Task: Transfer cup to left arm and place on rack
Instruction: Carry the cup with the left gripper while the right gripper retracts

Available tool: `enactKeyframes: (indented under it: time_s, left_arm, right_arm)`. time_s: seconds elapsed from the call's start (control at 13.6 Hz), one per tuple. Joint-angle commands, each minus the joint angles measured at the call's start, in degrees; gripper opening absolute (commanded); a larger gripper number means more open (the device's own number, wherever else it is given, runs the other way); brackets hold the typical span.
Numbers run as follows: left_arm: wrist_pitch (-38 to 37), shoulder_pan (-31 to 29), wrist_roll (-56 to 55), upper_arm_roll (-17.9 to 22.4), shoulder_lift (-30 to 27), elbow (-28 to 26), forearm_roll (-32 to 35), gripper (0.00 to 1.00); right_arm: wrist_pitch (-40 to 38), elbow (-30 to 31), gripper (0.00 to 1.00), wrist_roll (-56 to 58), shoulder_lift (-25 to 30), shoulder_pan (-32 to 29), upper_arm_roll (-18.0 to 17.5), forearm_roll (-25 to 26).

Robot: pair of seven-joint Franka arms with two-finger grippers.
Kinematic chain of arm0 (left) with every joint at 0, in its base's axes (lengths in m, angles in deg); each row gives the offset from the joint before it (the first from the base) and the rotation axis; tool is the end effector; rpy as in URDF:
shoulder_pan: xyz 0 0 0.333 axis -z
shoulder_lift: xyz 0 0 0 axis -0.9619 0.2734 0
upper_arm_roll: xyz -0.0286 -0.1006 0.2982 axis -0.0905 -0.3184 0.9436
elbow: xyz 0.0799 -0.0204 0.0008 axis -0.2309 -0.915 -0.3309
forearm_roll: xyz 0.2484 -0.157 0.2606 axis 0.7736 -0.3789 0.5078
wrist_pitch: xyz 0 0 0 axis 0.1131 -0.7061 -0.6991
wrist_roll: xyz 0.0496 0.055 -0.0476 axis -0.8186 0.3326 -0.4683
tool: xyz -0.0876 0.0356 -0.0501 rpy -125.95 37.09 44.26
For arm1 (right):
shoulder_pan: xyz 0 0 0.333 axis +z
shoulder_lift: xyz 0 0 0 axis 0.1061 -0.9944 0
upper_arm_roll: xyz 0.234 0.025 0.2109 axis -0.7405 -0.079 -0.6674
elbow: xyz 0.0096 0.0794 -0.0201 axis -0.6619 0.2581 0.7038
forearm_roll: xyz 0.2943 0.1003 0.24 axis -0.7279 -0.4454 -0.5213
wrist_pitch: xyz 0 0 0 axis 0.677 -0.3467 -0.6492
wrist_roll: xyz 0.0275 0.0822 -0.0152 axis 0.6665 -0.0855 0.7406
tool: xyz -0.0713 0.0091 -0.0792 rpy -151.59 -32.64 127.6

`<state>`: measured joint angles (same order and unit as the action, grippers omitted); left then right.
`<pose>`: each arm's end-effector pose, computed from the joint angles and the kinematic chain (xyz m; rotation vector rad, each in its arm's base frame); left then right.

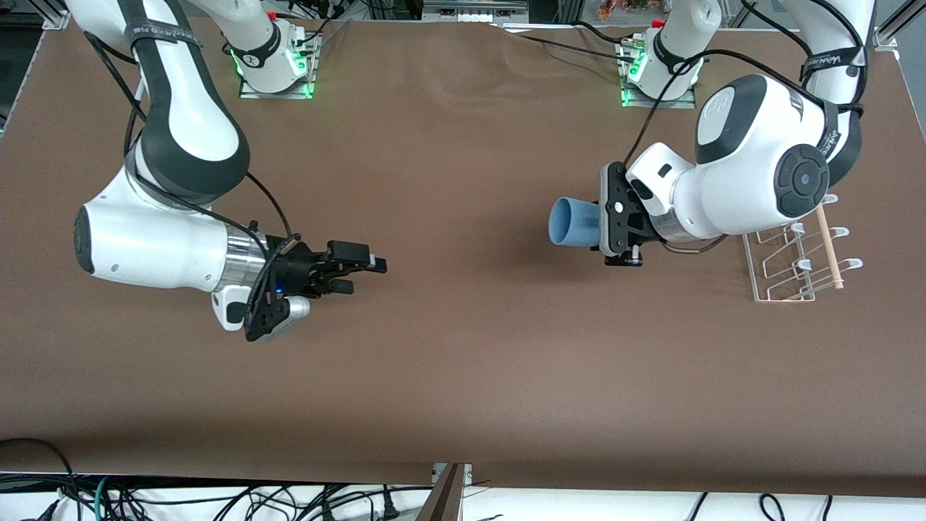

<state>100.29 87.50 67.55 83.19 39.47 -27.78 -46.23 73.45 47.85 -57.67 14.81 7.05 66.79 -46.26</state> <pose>0.6080 -0.2222 0.4592 2.0142 -1.9626 -0.0344 0.6897 0.2520 0.4576 -2.4013 -0.3367 -0.0152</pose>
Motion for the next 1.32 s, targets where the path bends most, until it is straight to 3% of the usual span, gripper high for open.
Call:
enactKeyframes:
  time_s: [0.0, 0.37, 0.66, 0.81, 1.03, 1.25]
  left_arm:
    - [-3.31, 0.08, 0.85, 0.02, 0.43, 0.18, 12.94, 0.10]
    - [-11.56, -0.27, -5.02, 0.10, 2.63, 0.00, 33.35, 0.10]
    - [-16.84, -1.50, -14.78, 0.54, 4.56, 0.00, 44.08, 0.12]
    - [-23.93, -0.98, -18.03, 0.46, 6.40, 0.00, 53.12, 0.12]
    - [-29.76, -1.59, -22.50, 0.63, 9.91, 0.00, 60.01, 0.12]
    - [-32.84, -2.99, -31.82, 2.12, 12.81, -0.52, 60.02, 0.12]
  right_arm:
    - [-1.73, 1.54, 1.00, 4.79, 2.11, -1.26, 1.41, 8.37]
    - [-1.99, 8.48, 1.00, 8.76, 8.17, -7.23, 1.50, 26.21]
    - [-3.84, 10.33, 1.00, 8.41, 16.77, -9.18, 1.50, 40.38]
    - [-4.10, 12.61, 1.00, 8.41, 20.55, -9.62, 1.50, 45.66]
    - [-5.41, 15.87, 1.00, 8.41, 25.22, -11.11, 1.50, 46.56]
    - [-12.96, 16.14, 1.00, -0.94, 27.69, -12.25, 1.50, 45.95]
